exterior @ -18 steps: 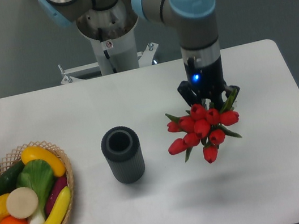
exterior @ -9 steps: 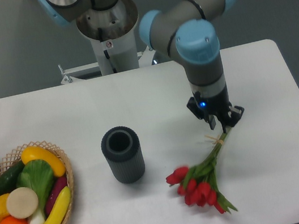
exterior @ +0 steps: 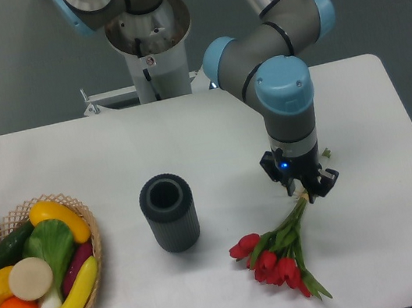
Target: Place the flowers on the table
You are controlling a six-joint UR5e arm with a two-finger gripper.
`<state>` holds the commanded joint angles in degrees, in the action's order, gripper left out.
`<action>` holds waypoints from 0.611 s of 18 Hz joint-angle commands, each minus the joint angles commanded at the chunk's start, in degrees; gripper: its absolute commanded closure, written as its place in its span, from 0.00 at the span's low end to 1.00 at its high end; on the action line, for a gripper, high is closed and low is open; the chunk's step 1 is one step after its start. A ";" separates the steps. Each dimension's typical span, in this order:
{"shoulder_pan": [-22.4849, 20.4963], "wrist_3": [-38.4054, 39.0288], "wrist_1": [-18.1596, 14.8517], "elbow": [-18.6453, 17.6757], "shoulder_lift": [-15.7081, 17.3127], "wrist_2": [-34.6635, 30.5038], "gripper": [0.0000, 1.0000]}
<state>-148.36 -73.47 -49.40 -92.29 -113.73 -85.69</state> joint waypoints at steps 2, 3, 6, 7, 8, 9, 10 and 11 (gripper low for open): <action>-0.09 0.00 0.27 1.32 -0.17 -0.09 0.00; -0.35 -0.35 0.18 1.84 -0.09 -0.17 0.00; -1.58 -3.24 0.44 2.20 0.09 -0.35 0.00; -1.67 -5.61 0.27 2.37 0.26 -0.35 0.00; -2.10 -7.80 0.18 2.20 0.52 -0.44 0.00; -2.89 -9.39 0.09 1.94 0.61 -0.35 0.00; -3.77 -10.71 0.09 1.68 0.70 -0.18 0.00; -4.21 -11.68 0.09 1.50 0.88 -0.26 0.00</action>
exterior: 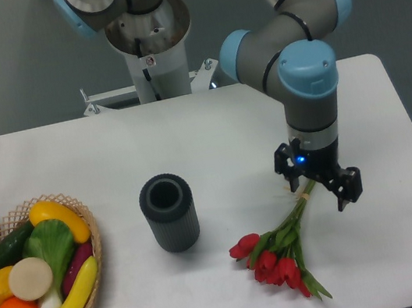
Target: Place the flowers on the table
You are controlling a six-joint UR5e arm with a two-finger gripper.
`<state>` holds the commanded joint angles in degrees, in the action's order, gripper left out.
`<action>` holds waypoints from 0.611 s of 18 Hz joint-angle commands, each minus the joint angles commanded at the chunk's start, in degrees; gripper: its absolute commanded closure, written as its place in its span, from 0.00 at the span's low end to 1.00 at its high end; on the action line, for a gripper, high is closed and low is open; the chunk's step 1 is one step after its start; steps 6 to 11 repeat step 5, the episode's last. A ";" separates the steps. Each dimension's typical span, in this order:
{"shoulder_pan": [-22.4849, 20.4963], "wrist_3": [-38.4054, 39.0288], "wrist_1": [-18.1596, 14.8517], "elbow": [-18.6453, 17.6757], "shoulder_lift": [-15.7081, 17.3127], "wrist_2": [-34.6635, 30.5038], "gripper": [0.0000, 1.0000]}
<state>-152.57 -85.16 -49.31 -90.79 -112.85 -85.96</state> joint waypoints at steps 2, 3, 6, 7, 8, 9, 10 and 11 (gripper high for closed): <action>-0.27 -1.06 0.00 -0.09 0.26 -0.09 0.00; -0.70 -1.15 -0.09 -0.26 0.35 -0.09 0.00; -1.15 -1.15 0.00 -0.53 0.44 0.09 0.00; -1.15 -1.15 0.00 -0.53 0.44 0.09 0.00; -1.15 -1.15 0.00 -0.53 0.44 0.09 0.00; -1.15 -1.15 0.00 -0.53 0.44 0.09 0.00; -1.15 -1.15 0.00 -0.53 0.44 0.09 0.00; -1.15 -1.15 0.00 -0.53 0.44 0.09 0.00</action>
